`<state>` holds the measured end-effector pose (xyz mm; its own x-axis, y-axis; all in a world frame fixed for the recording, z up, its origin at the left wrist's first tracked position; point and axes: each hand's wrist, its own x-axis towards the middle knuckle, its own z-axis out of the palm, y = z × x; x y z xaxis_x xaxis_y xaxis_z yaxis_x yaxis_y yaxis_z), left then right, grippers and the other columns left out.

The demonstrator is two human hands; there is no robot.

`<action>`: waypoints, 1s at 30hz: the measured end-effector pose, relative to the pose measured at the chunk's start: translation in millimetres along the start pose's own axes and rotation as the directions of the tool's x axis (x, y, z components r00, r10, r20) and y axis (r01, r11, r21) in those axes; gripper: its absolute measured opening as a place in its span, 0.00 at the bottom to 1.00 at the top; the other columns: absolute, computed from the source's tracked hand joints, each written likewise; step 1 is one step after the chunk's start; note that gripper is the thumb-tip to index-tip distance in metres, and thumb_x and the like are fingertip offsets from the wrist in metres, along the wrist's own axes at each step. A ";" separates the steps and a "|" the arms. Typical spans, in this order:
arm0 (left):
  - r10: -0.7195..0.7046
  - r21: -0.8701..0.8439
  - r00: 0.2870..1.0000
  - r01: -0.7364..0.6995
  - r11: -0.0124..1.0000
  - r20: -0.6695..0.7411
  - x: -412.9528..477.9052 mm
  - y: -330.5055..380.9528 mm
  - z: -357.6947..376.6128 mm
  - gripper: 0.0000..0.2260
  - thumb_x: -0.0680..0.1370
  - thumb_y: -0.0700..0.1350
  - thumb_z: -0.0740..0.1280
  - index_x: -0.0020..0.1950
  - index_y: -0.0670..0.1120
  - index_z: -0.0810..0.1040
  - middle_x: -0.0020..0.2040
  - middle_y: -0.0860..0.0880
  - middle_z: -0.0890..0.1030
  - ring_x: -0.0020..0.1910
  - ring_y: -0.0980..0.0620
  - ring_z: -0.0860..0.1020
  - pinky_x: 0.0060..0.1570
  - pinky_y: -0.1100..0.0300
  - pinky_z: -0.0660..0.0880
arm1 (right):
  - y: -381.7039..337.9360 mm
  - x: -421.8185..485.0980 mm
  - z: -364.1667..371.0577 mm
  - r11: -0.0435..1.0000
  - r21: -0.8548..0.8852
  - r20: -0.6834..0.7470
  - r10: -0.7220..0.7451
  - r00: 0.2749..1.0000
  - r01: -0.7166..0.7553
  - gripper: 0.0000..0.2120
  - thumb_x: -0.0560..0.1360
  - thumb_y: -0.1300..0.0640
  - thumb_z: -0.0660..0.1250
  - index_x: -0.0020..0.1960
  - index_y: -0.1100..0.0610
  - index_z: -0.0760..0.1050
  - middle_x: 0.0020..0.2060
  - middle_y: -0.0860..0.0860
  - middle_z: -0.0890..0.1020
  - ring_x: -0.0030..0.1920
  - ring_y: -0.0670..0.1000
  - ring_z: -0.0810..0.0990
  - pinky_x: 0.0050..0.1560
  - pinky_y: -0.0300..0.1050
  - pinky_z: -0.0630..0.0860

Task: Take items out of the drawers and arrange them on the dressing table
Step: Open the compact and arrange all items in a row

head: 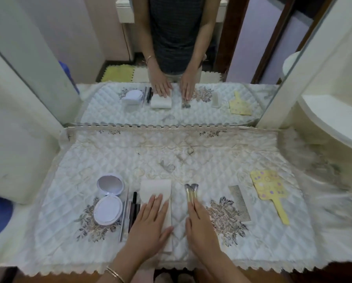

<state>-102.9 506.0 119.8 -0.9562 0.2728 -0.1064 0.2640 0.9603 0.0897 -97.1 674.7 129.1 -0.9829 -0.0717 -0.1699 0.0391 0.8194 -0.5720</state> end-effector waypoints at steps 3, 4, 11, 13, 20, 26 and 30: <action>0.005 0.005 1.000 -0.005 1.000 -0.001 -0.4 0.9 -0.4 0.29 0.78 0.62 0.42 0.71 0.47 0.63 0.78 0.49 0.41 0.76 0.52 0.38 0.71 0.58 0.39 | -12.2 -0.2 4.8 1.000 -0.013 0.023 -0.003 1.000 0.004 0.38 0.68 0.47 0.31 0.74 0.60 0.52 0.76 0.55 0.52 0.76 0.53 0.49 0.71 0.42 0.40; 0.004 0.005 1.000 -0.004 1.000 -0.002 -0.4 0.7 -0.8 0.29 0.78 0.62 0.42 0.71 0.48 0.63 0.78 0.49 0.41 0.76 0.52 0.38 0.71 0.58 0.40 | -17.4 0.1 6.8 0.998 -0.055 0.010 -0.002 1.000 0.003 0.35 0.70 0.48 0.34 0.73 0.61 0.55 0.75 0.55 0.55 0.75 0.54 0.52 0.71 0.41 0.44; 0.060 -0.016 0.998 -0.061 0.998 -0.027 -1.6 0.0 -1.6 0.27 0.78 0.60 0.42 0.70 0.48 0.64 0.73 0.50 0.63 0.76 0.52 0.38 0.70 0.57 0.43 | -30.9 -5.5 5.1 0.989 -0.137 -0.045 -0.060 0.997 0.053 0.21 0.64 0.56 0.63 0.56 0.55 0.78 0.51 0.52 0.84 0.49 0.49 0.82 0.46 0.39 0.80; 0.101 -0.039 0.993 -0.104 0.994 -0.062 -1.9 2.3 0.4 0.24 0.78 0.58 0.47 0.68 0.47 0.67 0.72 0.48 0.66 0.76 0.52 0.38 0.71 0.56 0.44 | -30.9 -6.9 -0.4 0.978 -0.207 0.023 -0.020 1.000 0.024 0.21 0.65 0.51 0.56 0.55 0.50 0.78 0.49 0.47 0.84 0.48 0.47 0.83 0.44 0.37 0.80; 0.241 -0.051 0.967 -0.246 0.968 -0.081 3.2 18.8 5.3 0.26 0.70 0.57 0.59 0.64 0.46 0.75 0.65 0.50 0.76 0.72 0.52 0.50 0.70 0.54 0.48 | -17.7 -9.8 3.7 0.948 -0.311 0.045 0.088 0.995 -0.070 0.20 0.68 0.49 0.55 0.56 0.45 0.77 0.52 0.40 0.83 0.53 0.43 0.82 0.47 0.40 0.80; 0.262 -0.043 0.963 -0.265 0.963 -0.069 8.1 18.0 9.5 0.29 0.67 0.60 0.58 0.60 0.45 0.78 0.62 0.49 0.79 0.67 0.50 0.63 0.69 0.54 0.46 | 0.9 -10.5 -13.9 0.968 -0.227 -0.198 0.066 0.978 -0.111 0.20 0.73 0.49 0.54 0.61 0.51 0.75 0.60 0.49 0.80 0.61 0.50 0.77 0.64 0.43 0.68; 0.281 -0.065 0.959 -0.283 0.957 -0.047 10.0 23.9 4.2 0.27 0.69 0.60 0.57 0.61 0.46 0.77 0.62 0.49 0.79 0.66 0.50 0.64 0.68 0.54 0.46 | 45.4 -7.0 -46.4 0.927 -0.132 -0.281 0.303 0.910 -0.350 0.27 0.76 0.47 0.48 0.71 0.58 0.63 0.72 0.59 0.63 0.73 0.59 0.60 0.73 0.52 0.57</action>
<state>-105.7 531.9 116.7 -0.8486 0.5282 -0.0302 0.5152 0.8380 0.1799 -96.9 738.8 141.6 -0.9336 0.3432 -0.1026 0.3563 0.8602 -0.3648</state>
